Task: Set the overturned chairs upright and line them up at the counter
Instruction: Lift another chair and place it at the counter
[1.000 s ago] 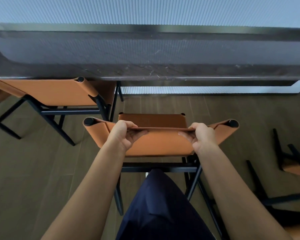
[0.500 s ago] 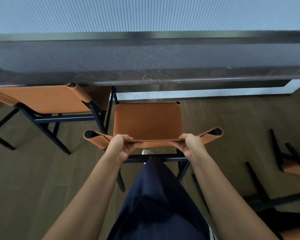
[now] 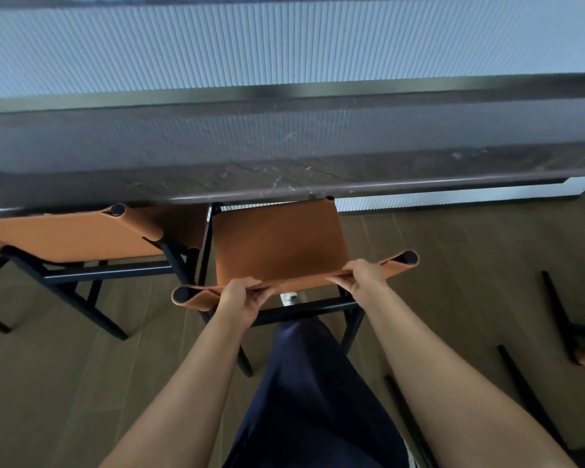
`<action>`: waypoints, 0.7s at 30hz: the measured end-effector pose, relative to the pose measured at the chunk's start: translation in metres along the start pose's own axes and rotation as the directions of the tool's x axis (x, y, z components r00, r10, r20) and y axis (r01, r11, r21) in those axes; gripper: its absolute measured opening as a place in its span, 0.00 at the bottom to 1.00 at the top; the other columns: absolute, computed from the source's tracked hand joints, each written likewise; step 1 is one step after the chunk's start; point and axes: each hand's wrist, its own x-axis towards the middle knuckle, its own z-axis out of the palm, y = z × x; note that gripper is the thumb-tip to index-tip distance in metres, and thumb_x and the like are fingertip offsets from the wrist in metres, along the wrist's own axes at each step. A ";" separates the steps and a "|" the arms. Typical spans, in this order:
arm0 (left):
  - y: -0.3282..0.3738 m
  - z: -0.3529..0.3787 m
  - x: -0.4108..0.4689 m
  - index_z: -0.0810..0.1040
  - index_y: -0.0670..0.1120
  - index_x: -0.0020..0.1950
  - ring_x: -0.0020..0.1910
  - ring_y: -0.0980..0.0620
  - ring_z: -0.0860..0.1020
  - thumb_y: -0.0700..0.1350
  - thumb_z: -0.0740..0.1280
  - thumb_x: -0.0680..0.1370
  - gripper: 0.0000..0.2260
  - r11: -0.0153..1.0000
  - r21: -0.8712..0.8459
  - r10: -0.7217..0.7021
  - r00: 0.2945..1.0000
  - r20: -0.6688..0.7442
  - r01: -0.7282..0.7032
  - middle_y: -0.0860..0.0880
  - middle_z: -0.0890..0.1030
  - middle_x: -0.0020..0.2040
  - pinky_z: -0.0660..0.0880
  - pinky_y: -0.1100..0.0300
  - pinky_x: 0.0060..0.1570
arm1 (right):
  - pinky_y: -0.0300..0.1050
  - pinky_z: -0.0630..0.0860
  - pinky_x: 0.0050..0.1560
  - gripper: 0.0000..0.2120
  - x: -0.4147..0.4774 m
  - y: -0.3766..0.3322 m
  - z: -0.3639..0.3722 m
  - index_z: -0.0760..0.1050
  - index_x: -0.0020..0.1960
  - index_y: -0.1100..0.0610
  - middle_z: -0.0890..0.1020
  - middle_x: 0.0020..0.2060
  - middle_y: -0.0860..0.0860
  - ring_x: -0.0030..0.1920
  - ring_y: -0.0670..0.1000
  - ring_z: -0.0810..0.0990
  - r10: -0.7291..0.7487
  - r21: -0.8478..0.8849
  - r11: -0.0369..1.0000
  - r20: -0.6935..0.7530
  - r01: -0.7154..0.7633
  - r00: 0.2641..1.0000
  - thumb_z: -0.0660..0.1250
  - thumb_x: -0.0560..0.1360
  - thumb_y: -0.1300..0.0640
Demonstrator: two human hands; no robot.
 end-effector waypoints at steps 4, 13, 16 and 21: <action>0.022 0.012 0.017 0.71 0.34 0.58 0.54 0.34 0.78 0.27 0.57 0.78 0.11 1.000 -0.030 -0.007 1.000 -0.020 0.006 0.35 0.77 0.55 0.76 0.44 0.57 | 0.49 0.80 0.26 0.14 0.012 -0.022 0.019 0.67 0.60 0.66 0.78 0.57 0.66 0.44 0.62 0.82 0.036 0.015 0.999 -0.025 -0.036 0.999 0.60 0.76 0.75; 0.084 0.062 0.040 0.68 0.34 0.61 0.57 0.30 0.76 0.29 0.56 0.79 0.12 0.994 -0.107 -0.030 0.998 -0.049 0.024 0.30 0.74 0.60 0.80 0.42 0.43 | 0.47 0.80 0.26 0.22 0.037 -0.079 0.071 0.66 0.70 0.63 0.75 0.62 0.64 0.40 0.60 0.82 0.095 0.016 0.995 -0.052 -0.095 0.994 0.62 0.77 0.72; 0.093 0.068 0.045 0.69 0.33 0.59 0.48 0.33 0.79 0.29 0.56 0.78 0.11 0.997 -0.078 -0.028 0.999 -0.040 0.025 0.29 0.75 0.58 0.80 0.44 0.45 | 0.48 0.81 0.29 0.19 0.040 -0.087 0.080 0.67 0.67 0.65 0.75 0.61 0.64 0.41 0.60 0.82 0.095 0.013 0.995 -0.061 -0.094 0.994 0.62 0.77 0.72; 0.103 0.065 0.050 0.69 0.34 0.58 0.52 0.31 0.78 0.29 0.58 0.78 0.09 0.993 -0.095 -0.074 0.997 -0.030 0.071 0.29 0.75 0.58 0.82 0.44 0.38 | 0.50 0.83 0.34 0.20 0.042 -0.088 0.086 0.68 0.68 0.64 0.77 0.59 0.64 0.48 0.61 0.83 0.106 0.017 0.994 -0.069 -0.105 0.992 0.63 0.77 0.71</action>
